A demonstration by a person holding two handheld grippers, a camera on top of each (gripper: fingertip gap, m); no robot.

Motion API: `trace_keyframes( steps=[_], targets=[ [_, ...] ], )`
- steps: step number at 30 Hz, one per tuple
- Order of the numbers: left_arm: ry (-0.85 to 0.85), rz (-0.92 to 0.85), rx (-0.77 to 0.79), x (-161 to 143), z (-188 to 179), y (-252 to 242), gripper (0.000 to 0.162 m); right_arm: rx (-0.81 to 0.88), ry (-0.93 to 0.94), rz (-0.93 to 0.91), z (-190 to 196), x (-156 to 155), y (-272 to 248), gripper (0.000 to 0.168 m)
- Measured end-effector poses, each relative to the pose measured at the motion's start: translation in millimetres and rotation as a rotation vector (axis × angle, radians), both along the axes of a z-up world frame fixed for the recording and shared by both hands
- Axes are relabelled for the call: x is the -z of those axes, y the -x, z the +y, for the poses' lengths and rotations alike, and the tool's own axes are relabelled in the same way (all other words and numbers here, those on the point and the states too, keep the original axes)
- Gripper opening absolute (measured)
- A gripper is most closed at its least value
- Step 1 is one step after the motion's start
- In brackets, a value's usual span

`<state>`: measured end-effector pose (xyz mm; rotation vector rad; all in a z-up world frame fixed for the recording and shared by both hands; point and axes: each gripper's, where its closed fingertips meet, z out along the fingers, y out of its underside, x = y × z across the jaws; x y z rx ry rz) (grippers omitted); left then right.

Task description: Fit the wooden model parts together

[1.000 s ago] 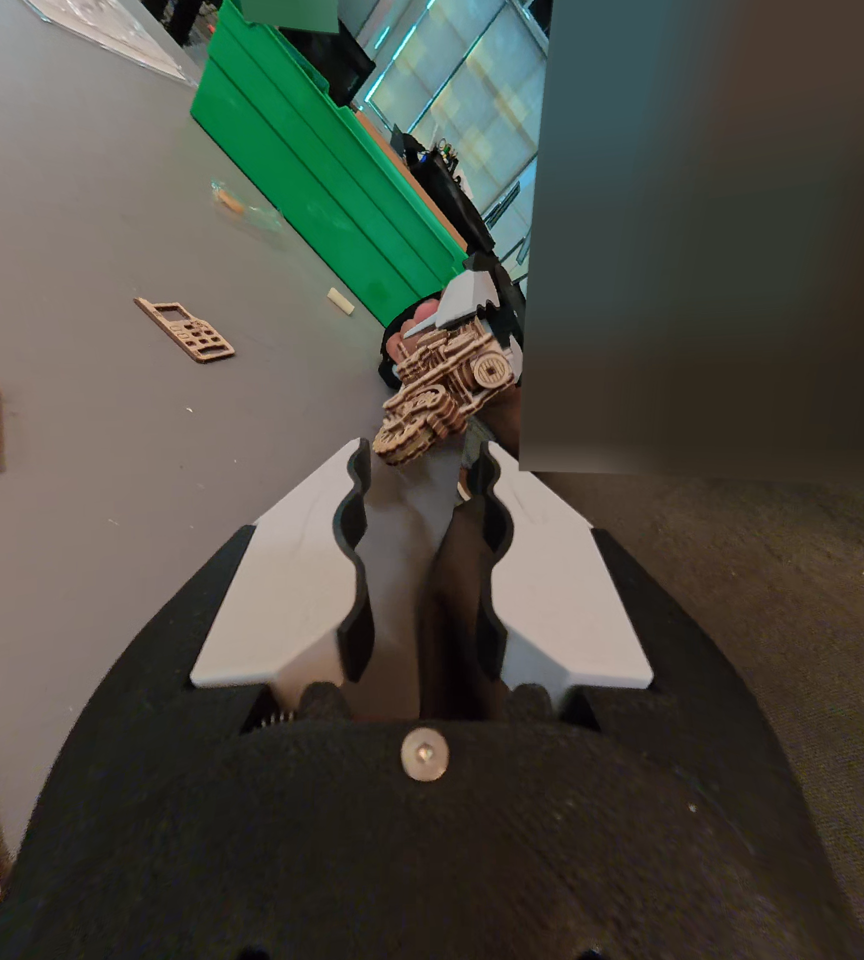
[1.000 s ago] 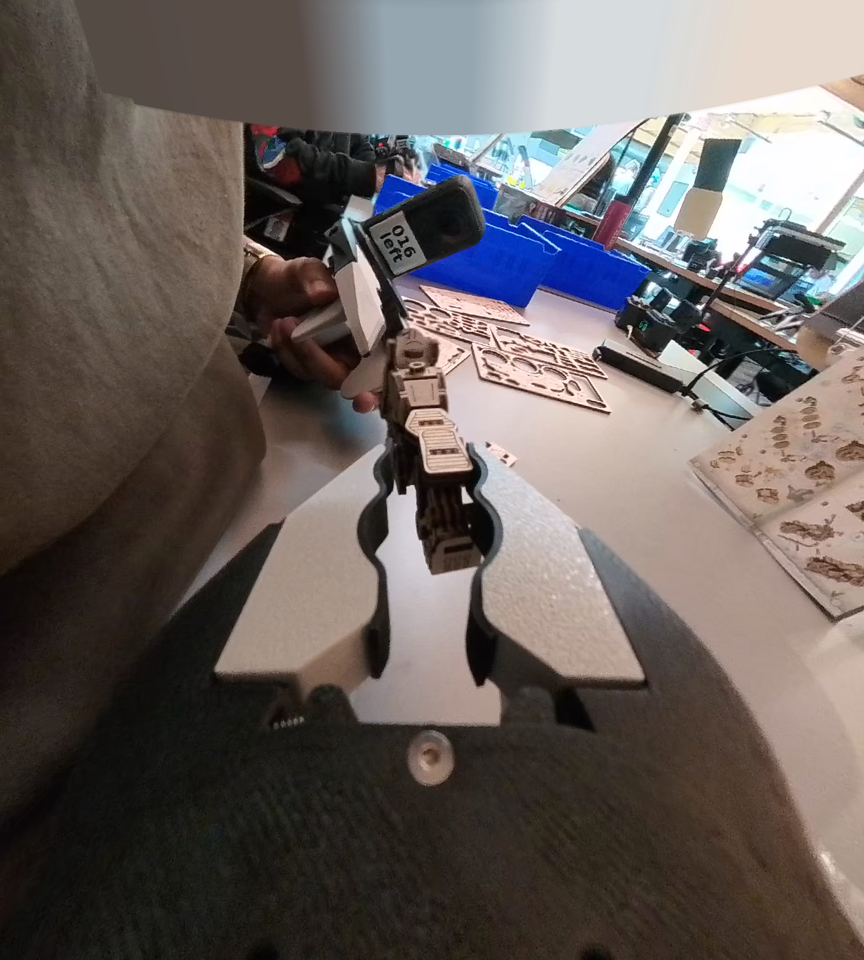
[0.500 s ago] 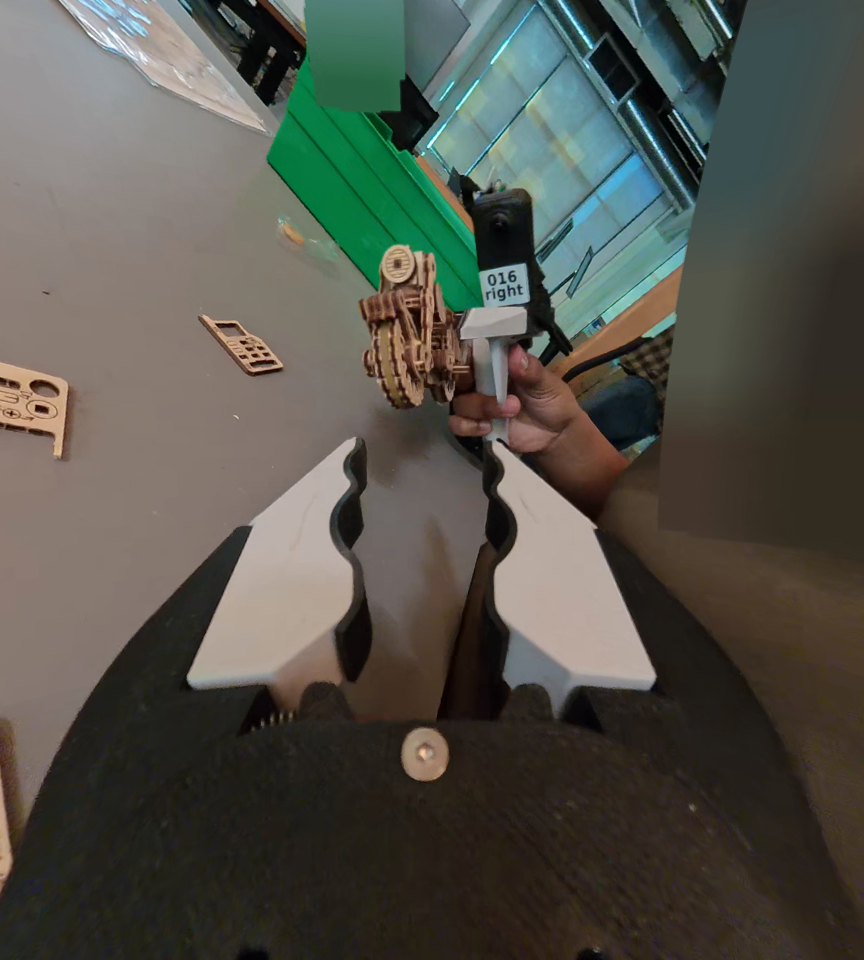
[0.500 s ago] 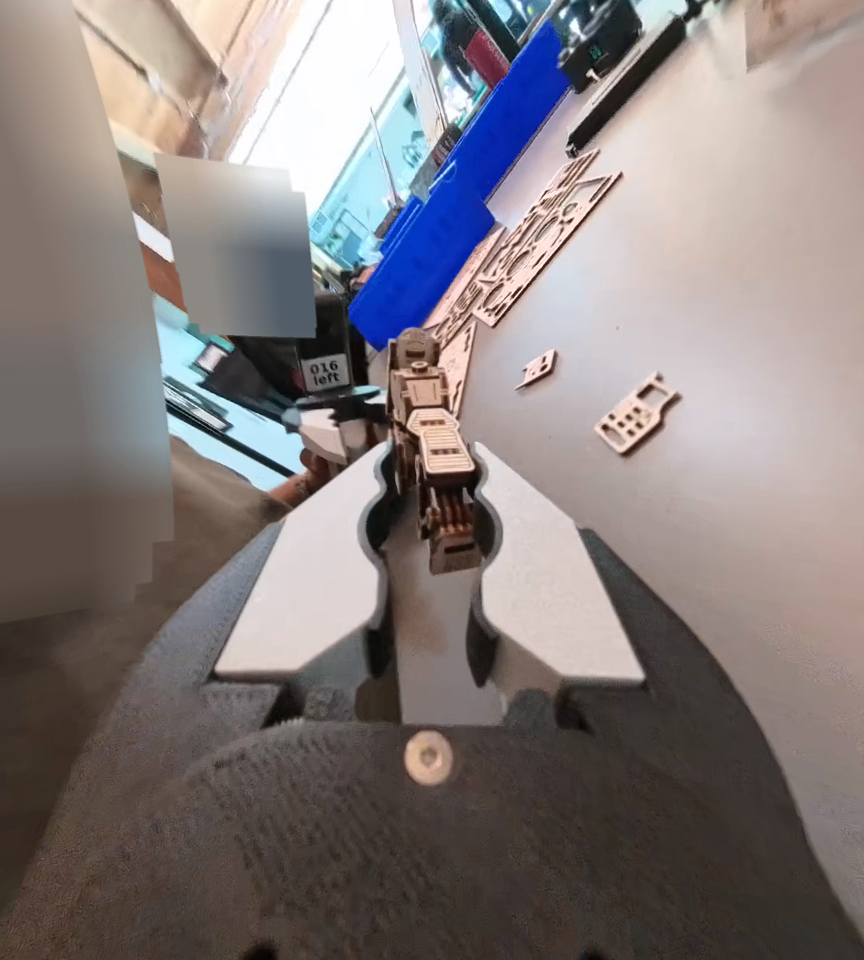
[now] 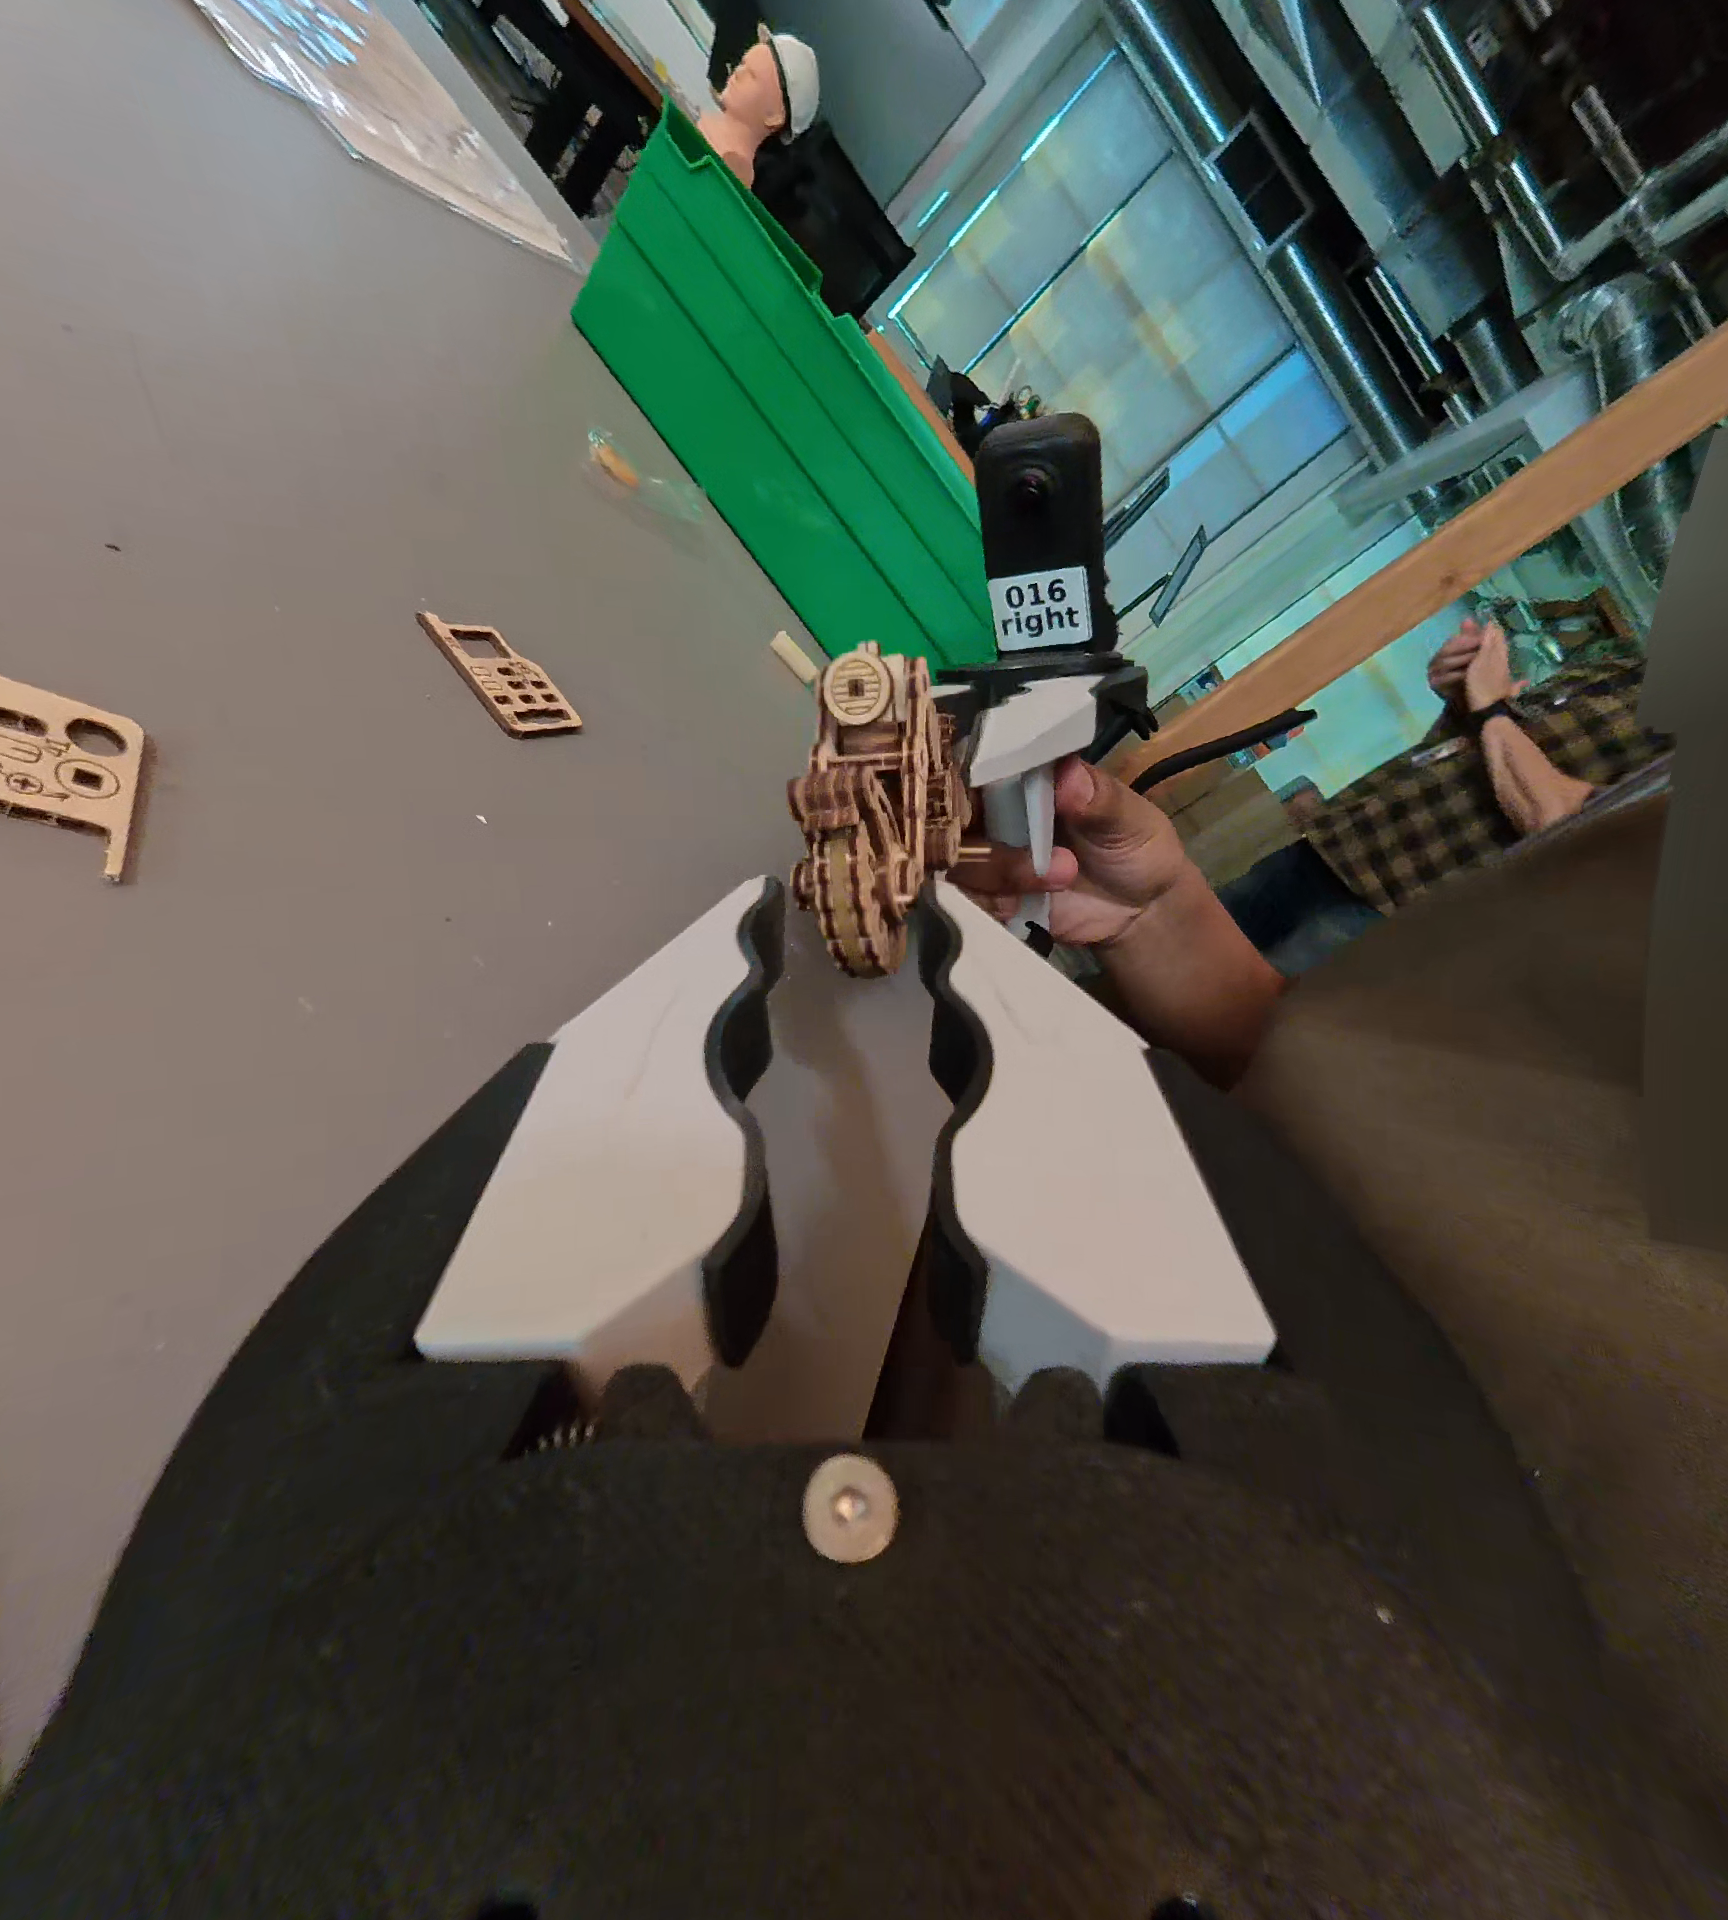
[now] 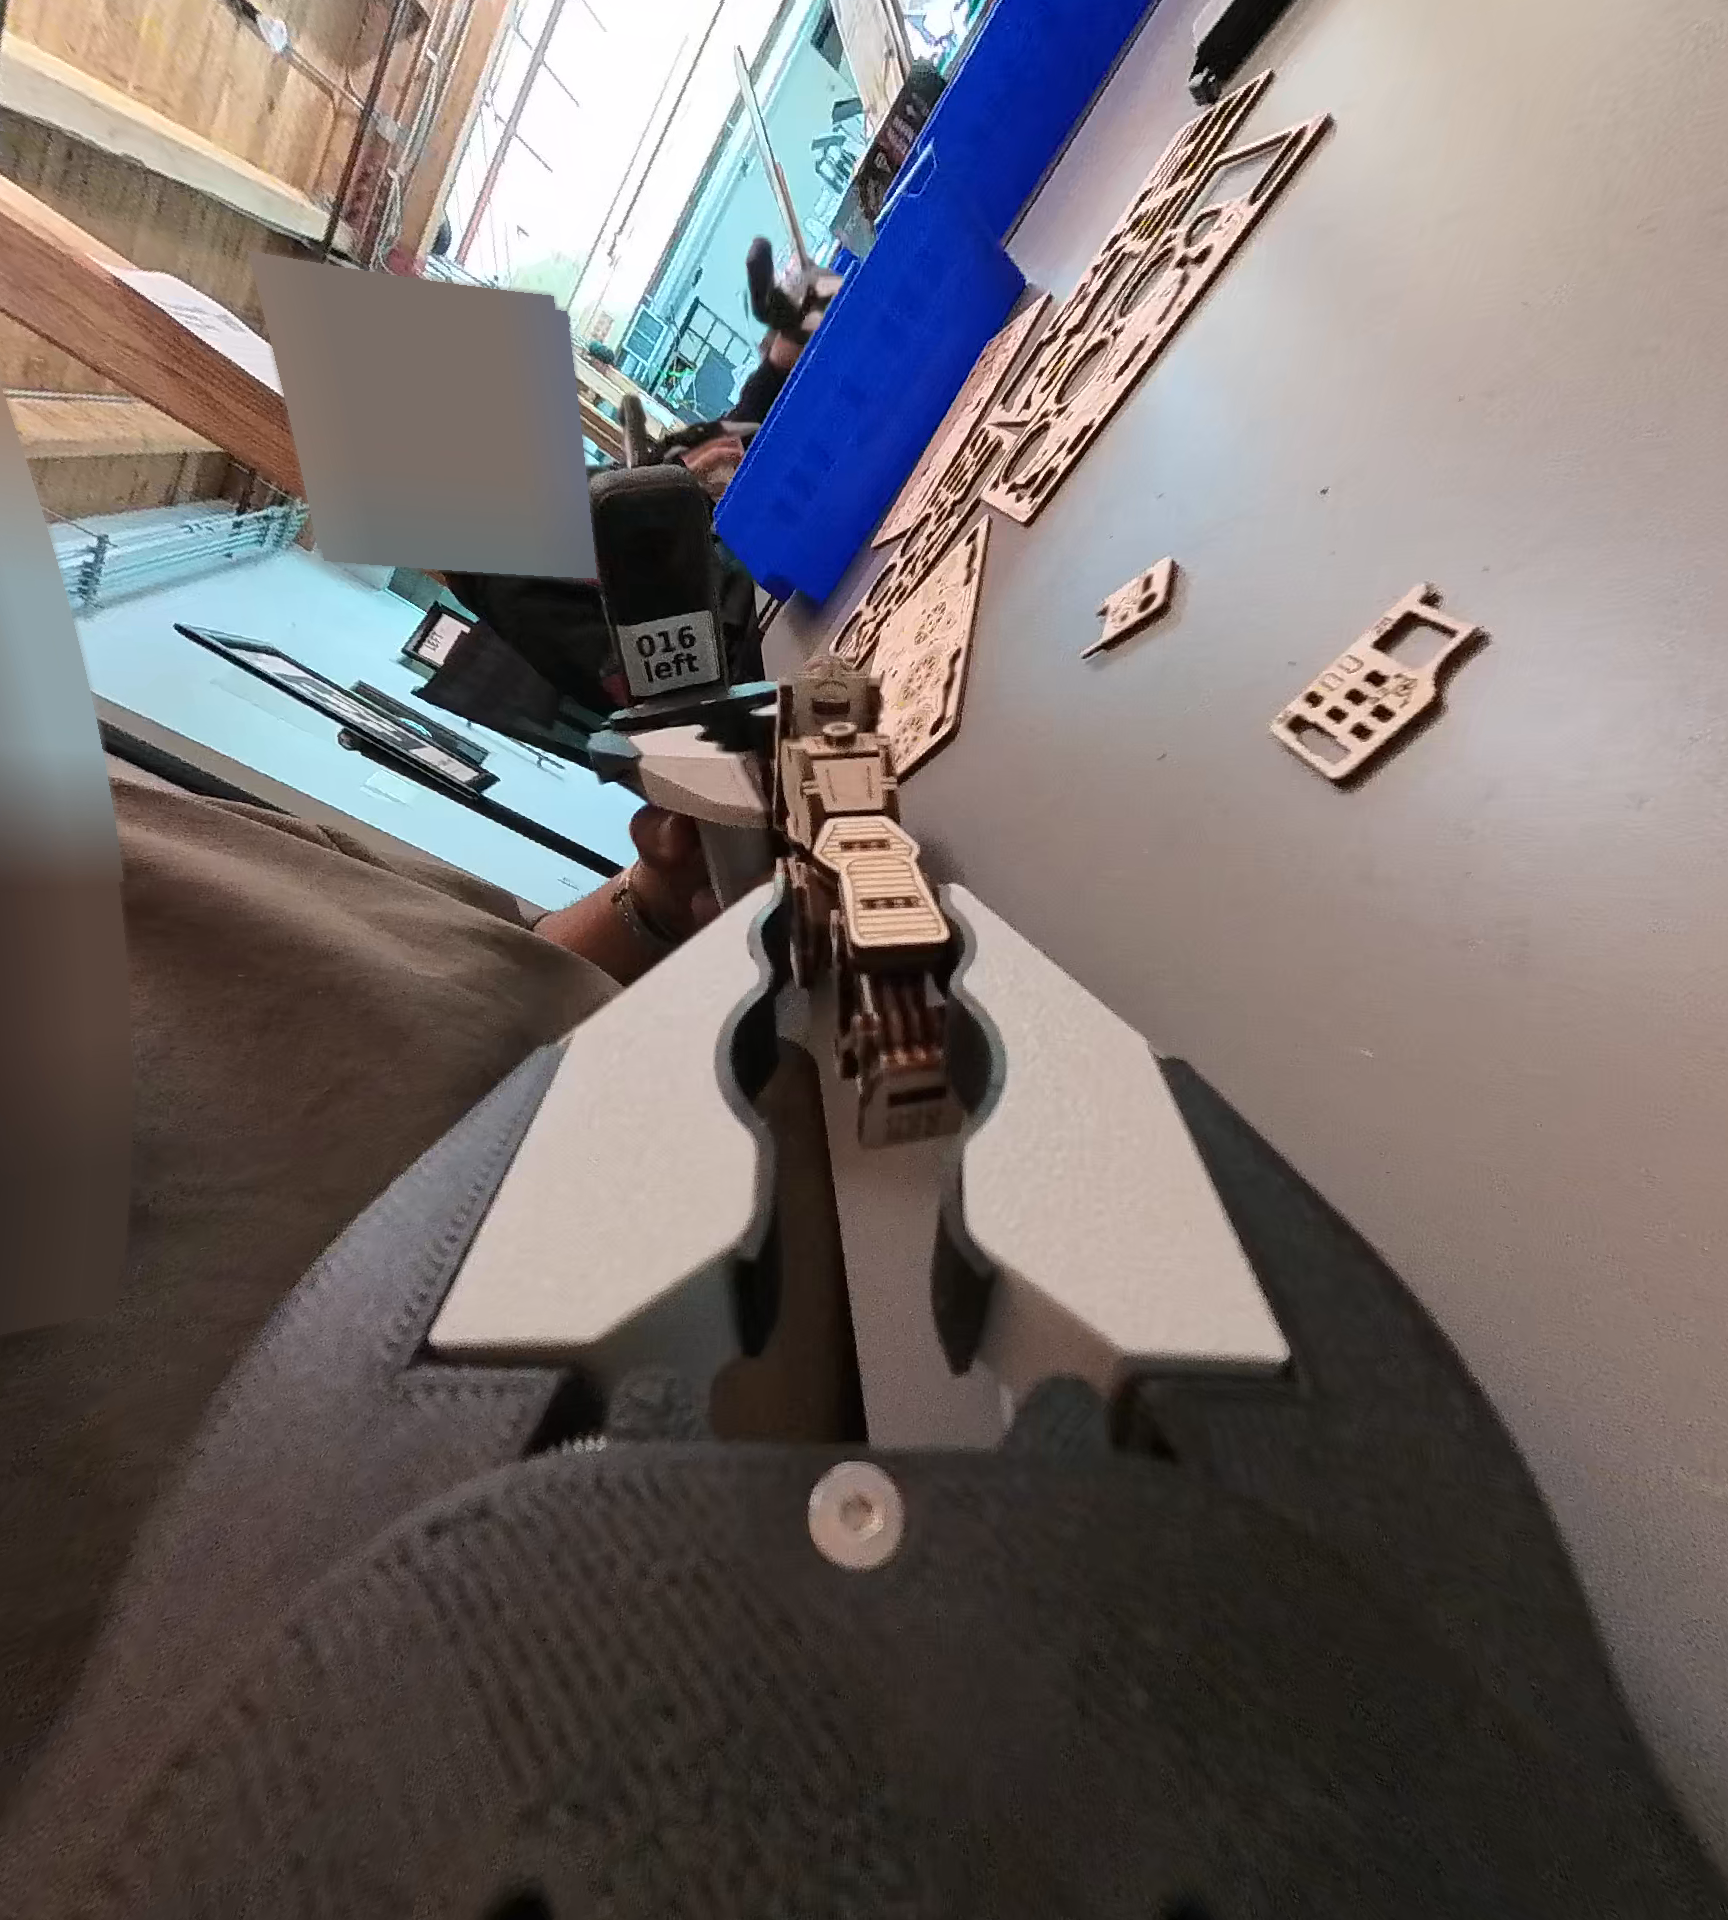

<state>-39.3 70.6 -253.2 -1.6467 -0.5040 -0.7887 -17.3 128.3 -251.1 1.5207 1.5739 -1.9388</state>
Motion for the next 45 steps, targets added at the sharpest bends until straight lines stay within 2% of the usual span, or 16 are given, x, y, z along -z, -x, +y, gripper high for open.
trace_keyframes(
  steps=[3, 17, 23, 30, 45],
  targets=[
    [-0.006, -0.004, 0.012, -0.9, -0.5, -1.4, 0.017, -0.001, -0.019, 0.003, -1.6, 0.9, -0.4, 0.025],
    [0.000, -0.013, 0.012, 0.3, 0.1, -0.8, 0.017, 0.000, 0.004, -0.008, -0.6, 2.7, 1.2, 0.025],
    [-0.011, -0.030, 0.013, -1.1, -0.7, 0.0, 0.022, 0.012, 0.008, -0.007, 2.7, 1.9, 2.0, 0.024],
    [-0.011, -0.043, 0.011, -1.1, -0.8, 1.2, 0.015, 0.008, 0.008, -0.006, 2.4, 1.9, 1.6, 0.025],
    [0.006, 0.000, 0.004, 1.4, 0.4, -0.7, 0.015, 0.014, 0.007, -0.010, 3.0, 3.3, 2.3, 0.025]
  ],
)
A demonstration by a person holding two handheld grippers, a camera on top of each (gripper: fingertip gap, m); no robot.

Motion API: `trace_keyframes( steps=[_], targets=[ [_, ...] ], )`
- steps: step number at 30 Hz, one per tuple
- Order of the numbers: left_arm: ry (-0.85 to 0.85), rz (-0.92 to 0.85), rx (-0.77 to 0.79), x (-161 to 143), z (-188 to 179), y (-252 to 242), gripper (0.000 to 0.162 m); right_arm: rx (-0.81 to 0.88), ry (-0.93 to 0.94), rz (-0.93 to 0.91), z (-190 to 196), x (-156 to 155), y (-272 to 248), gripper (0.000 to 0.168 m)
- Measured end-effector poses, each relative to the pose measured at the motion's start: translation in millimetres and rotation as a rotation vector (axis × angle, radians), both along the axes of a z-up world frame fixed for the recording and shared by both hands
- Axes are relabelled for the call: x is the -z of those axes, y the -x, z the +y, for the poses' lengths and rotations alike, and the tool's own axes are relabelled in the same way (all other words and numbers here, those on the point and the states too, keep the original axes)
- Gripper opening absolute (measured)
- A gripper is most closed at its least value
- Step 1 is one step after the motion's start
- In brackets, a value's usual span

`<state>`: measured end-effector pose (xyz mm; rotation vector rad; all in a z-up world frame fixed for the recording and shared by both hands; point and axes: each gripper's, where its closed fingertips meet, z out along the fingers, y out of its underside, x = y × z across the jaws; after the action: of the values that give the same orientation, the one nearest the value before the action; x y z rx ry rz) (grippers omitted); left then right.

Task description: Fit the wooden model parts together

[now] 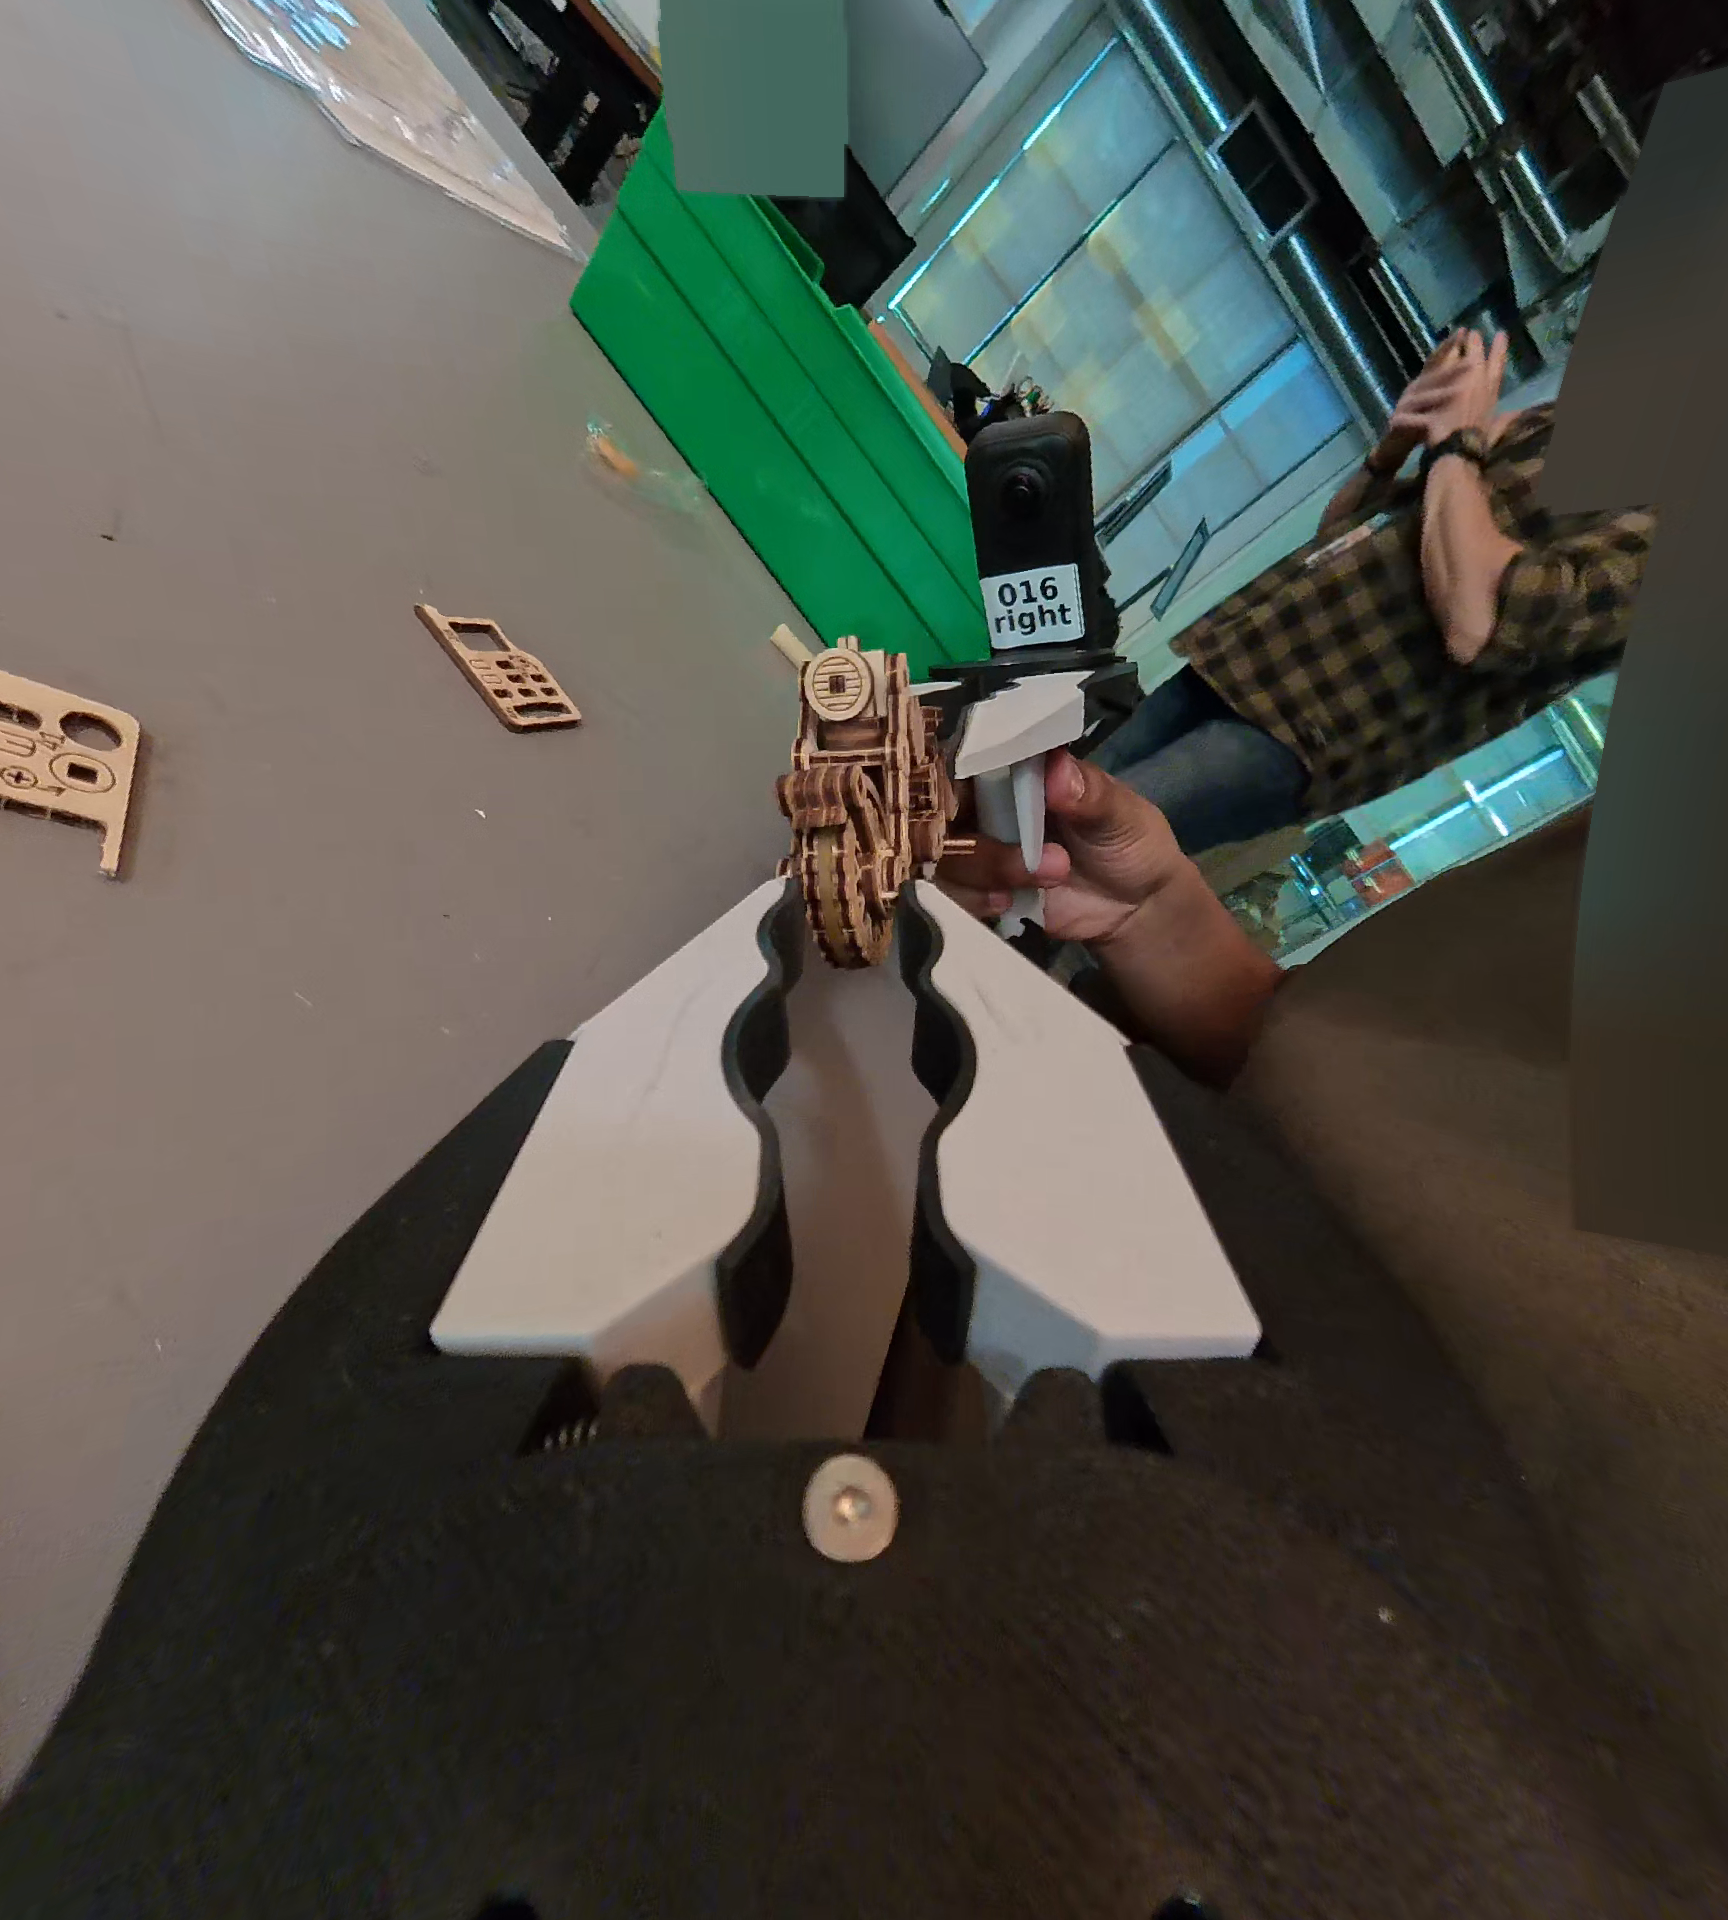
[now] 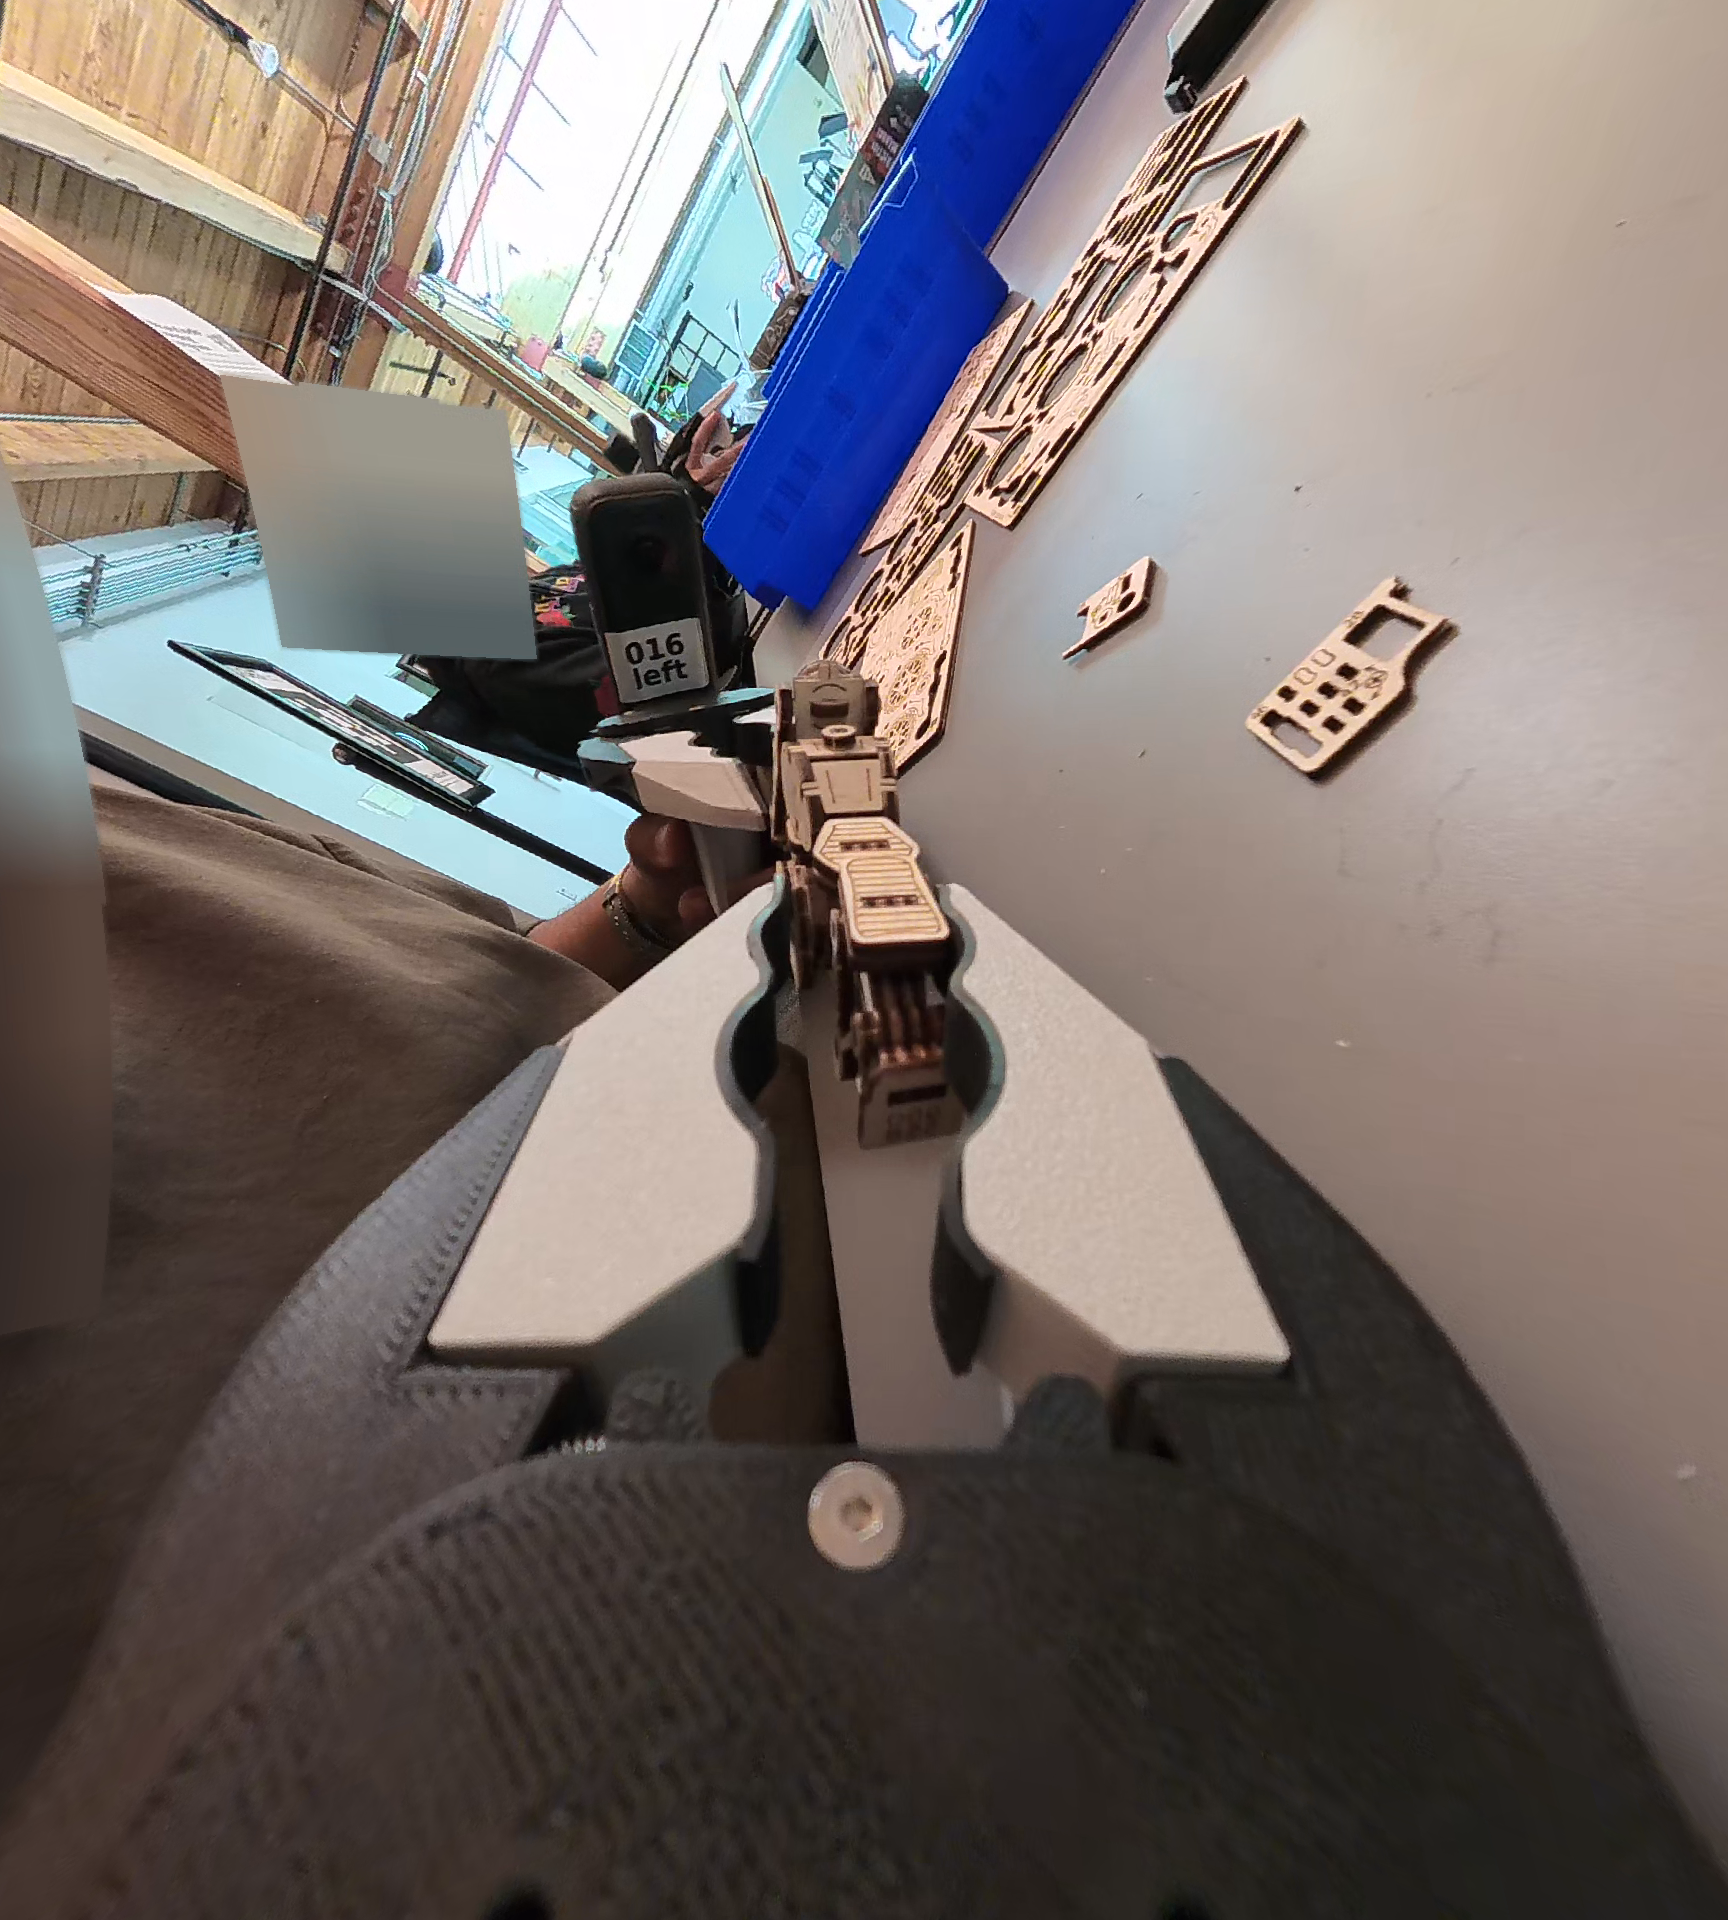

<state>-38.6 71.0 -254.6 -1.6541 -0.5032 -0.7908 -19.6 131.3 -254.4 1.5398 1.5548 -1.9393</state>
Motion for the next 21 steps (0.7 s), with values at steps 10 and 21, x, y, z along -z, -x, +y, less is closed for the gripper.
trace_keyframes(
  steps=[10, 21],
  targets=[
    [0.014, 0.063, -0.041, 1.2, 1.2, 1.8, 0.014, 0.013, -0.020, 0.015, 1.3, 0.0, 1.4, 0.024],
    [-0.005, 0.026, -0.053, -1.1, 1.8, 2.9, 0.014, 0.018, -0.011, 0.030, 1.6, -1.5, 2.3, 0.024]
  ],
)
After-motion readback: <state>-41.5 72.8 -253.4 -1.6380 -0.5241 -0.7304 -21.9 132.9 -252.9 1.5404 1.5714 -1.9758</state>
